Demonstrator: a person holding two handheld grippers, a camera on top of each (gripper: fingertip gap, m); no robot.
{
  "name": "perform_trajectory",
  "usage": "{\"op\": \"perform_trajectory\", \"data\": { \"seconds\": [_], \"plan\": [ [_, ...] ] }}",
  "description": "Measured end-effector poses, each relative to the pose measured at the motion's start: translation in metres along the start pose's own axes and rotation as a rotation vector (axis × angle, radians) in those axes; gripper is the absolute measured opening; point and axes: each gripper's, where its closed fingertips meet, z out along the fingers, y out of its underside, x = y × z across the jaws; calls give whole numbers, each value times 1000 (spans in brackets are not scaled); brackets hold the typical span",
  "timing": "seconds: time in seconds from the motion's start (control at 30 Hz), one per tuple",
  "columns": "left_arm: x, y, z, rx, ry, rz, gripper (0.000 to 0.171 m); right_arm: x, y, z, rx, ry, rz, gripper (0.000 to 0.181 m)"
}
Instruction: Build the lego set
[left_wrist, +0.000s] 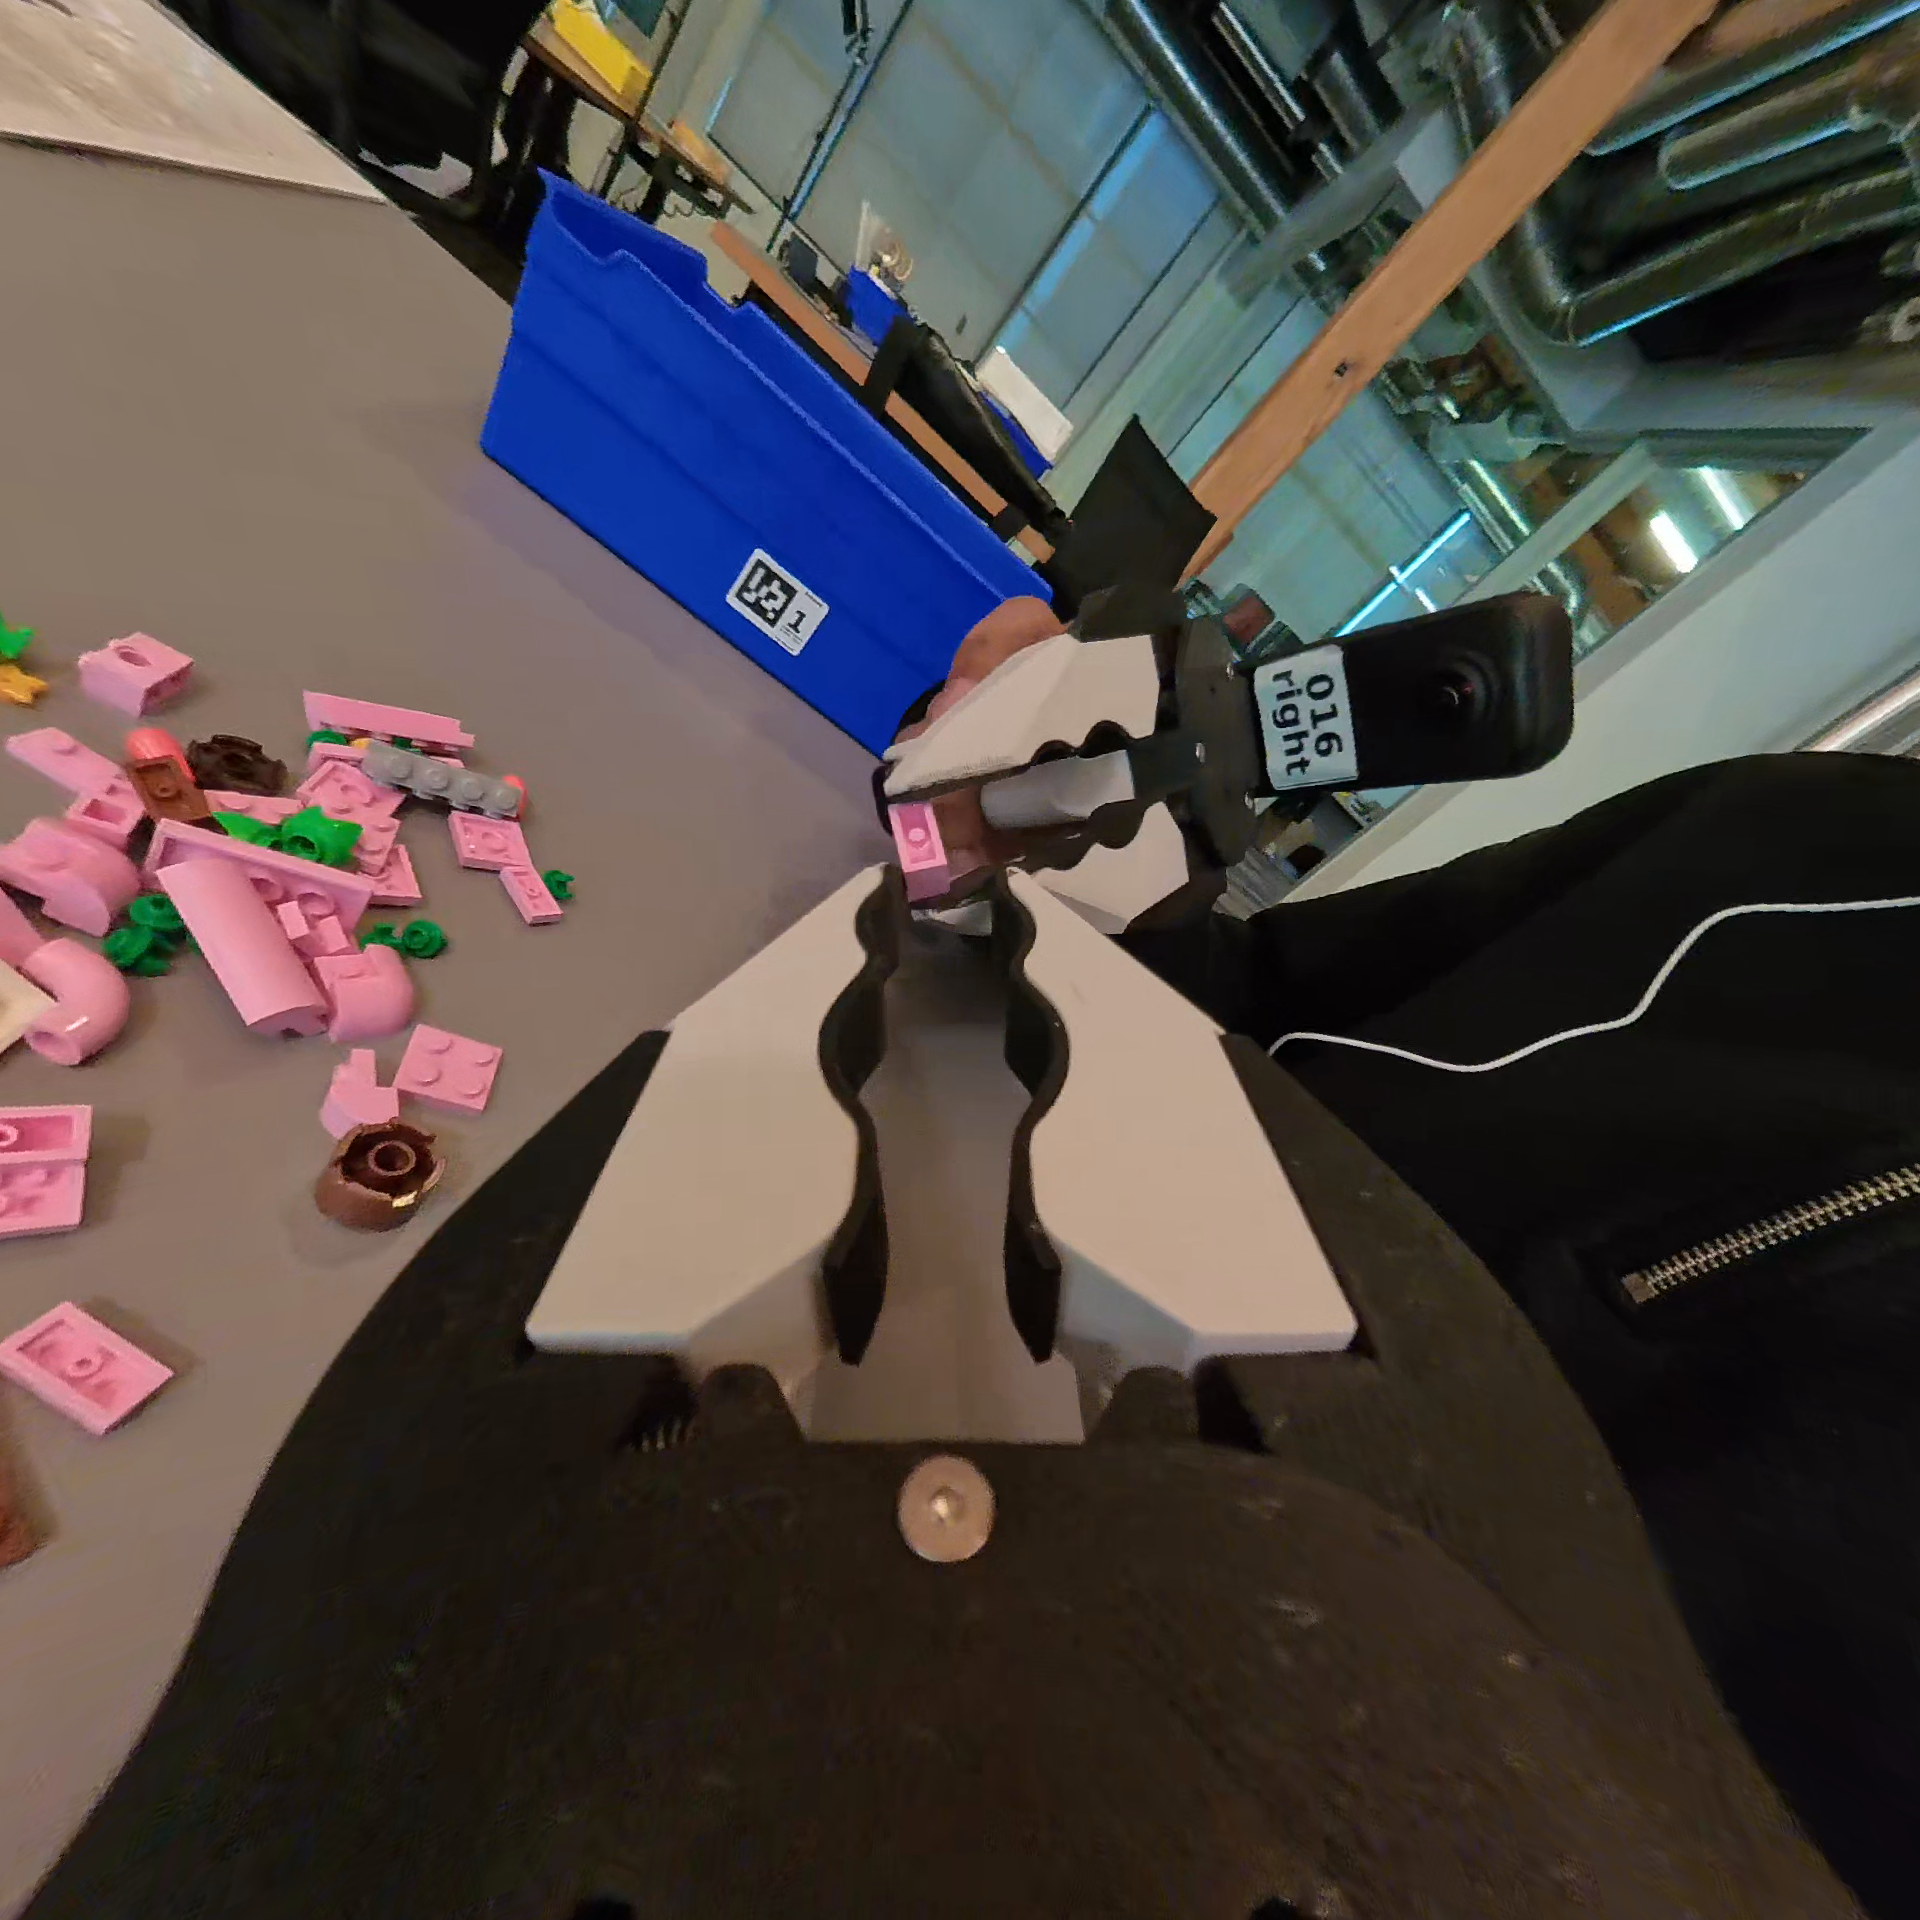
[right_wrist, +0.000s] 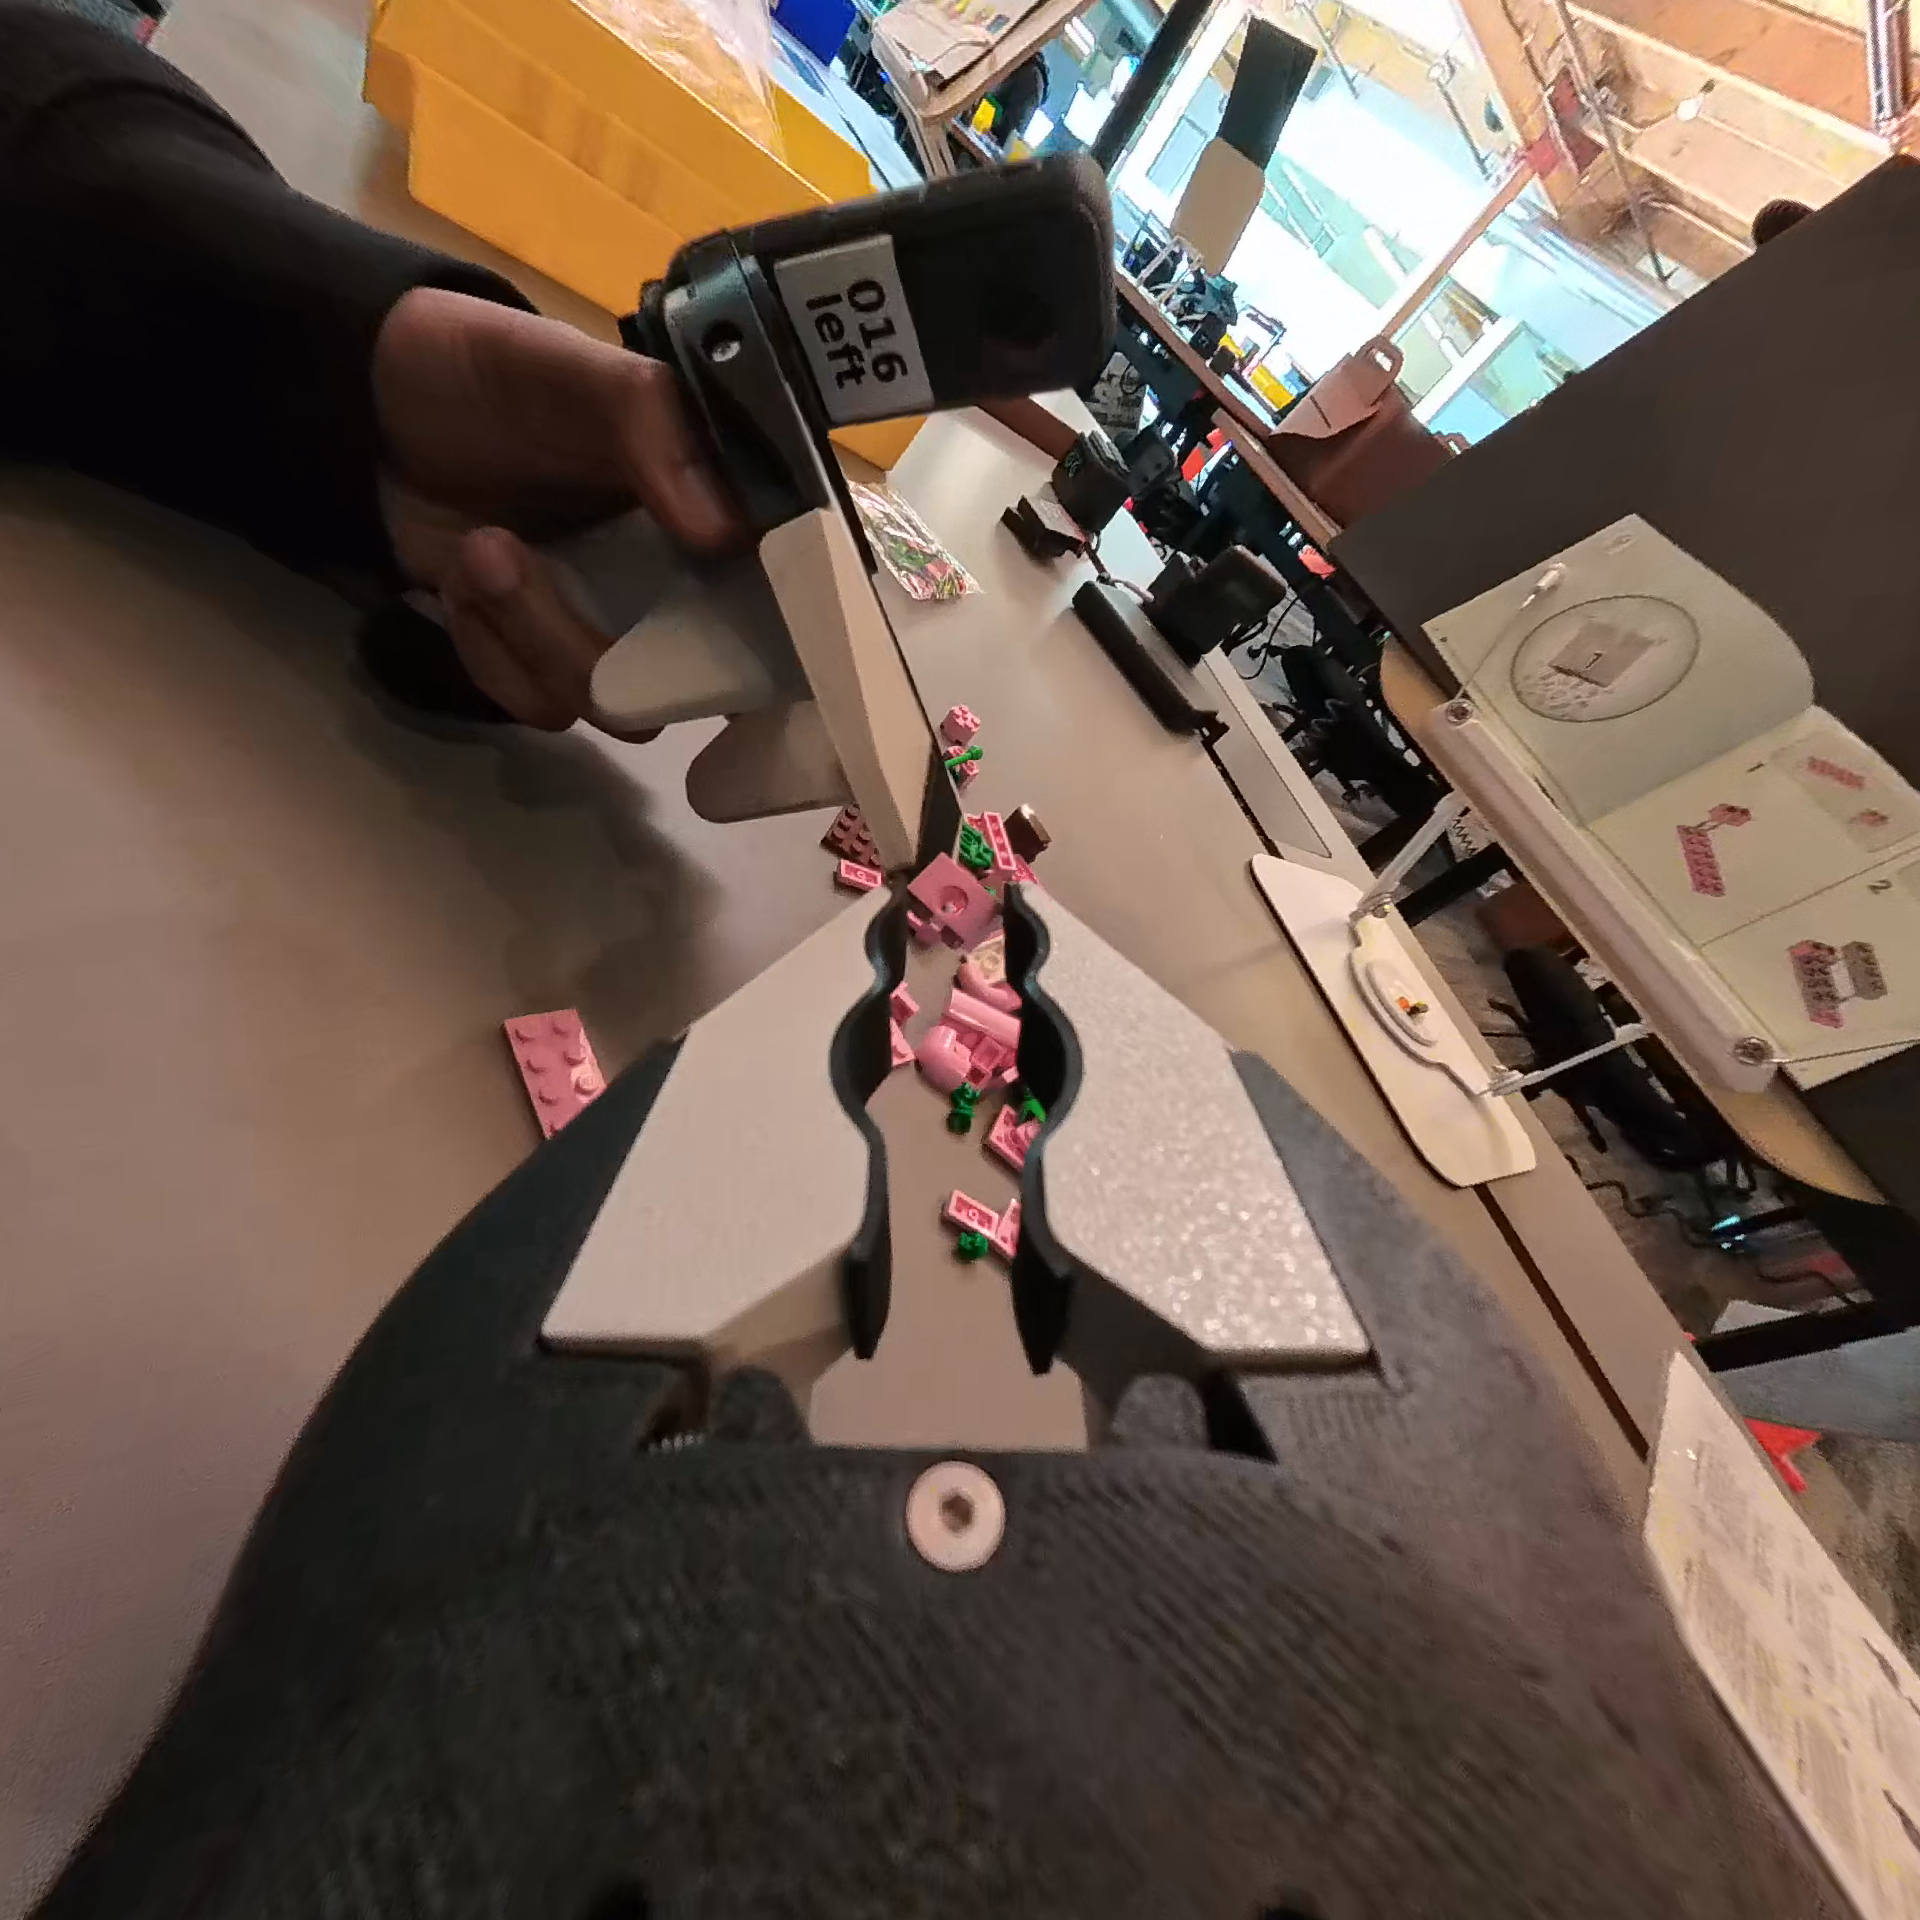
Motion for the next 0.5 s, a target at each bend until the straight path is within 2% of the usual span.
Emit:
{"op": "perform_trajectory", "data": {
  "seconds": [0.1, 0.5],
  "plan": [
    [-1, -1, -1, 9, 0, -11, 8, -2, -3, -2, 15, -11, -15, 17],
    [-5, -10, -8, 55, -13, -11, 7, -9, 1, 0, -19, -38, -61, 8]
  ]
}}
